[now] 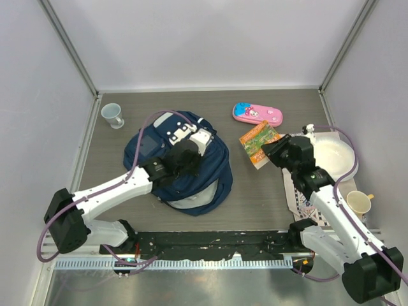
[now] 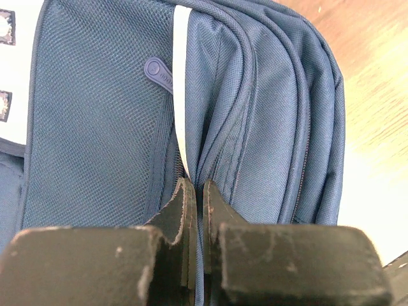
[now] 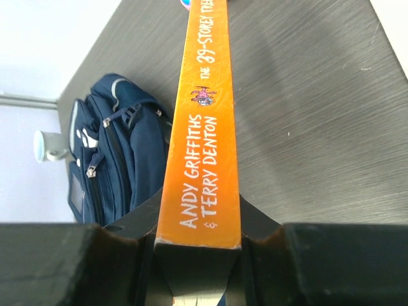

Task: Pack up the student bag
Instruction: Place the book in the student bag.

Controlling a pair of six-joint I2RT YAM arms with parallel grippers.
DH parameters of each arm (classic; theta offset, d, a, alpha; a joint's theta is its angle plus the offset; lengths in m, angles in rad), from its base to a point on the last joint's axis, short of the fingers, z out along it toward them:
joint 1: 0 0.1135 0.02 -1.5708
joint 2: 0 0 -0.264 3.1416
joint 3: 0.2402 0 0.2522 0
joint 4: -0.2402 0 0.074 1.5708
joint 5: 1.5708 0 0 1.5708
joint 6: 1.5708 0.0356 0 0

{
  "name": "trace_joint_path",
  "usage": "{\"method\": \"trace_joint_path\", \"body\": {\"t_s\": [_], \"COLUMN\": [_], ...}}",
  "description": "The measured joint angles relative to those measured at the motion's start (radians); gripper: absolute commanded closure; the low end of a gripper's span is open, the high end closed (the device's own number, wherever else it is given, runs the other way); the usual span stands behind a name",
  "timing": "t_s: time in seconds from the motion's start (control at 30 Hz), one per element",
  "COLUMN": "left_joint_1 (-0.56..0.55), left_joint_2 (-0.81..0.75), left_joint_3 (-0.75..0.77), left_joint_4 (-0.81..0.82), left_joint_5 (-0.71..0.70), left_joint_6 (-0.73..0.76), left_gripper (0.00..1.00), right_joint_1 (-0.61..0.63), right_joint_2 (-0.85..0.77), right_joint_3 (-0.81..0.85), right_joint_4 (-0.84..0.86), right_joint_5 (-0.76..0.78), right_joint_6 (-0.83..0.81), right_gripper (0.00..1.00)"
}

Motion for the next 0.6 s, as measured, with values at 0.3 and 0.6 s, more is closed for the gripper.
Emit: {"method": "trace_joint_path", "body": {"t_s": [0.3,0.6], "left_joint_1": [0.182,0.305], "left_joint_2": [-0.058,-0.099], "left_joint_3": [0.075,0.119], "left_joint_4": [-0.004,-0.027], "left_joint_5": [0.161,0.3], "left_joint_6": [-0.112,-0.153], "left_gripper": [1.0,1.0], "right_joint_1": [-0.09,-0.09], "right_joint_2": [-0.017,-0.077], "right_joint_3": [0.074,0.049], "right_joint_4": [-0.036,-0.054], "right_joint_5": [-0.143,-0.332], "right_joint_6": [-0.006,-0.043], "right_gripper": [0.99,0.99]}}
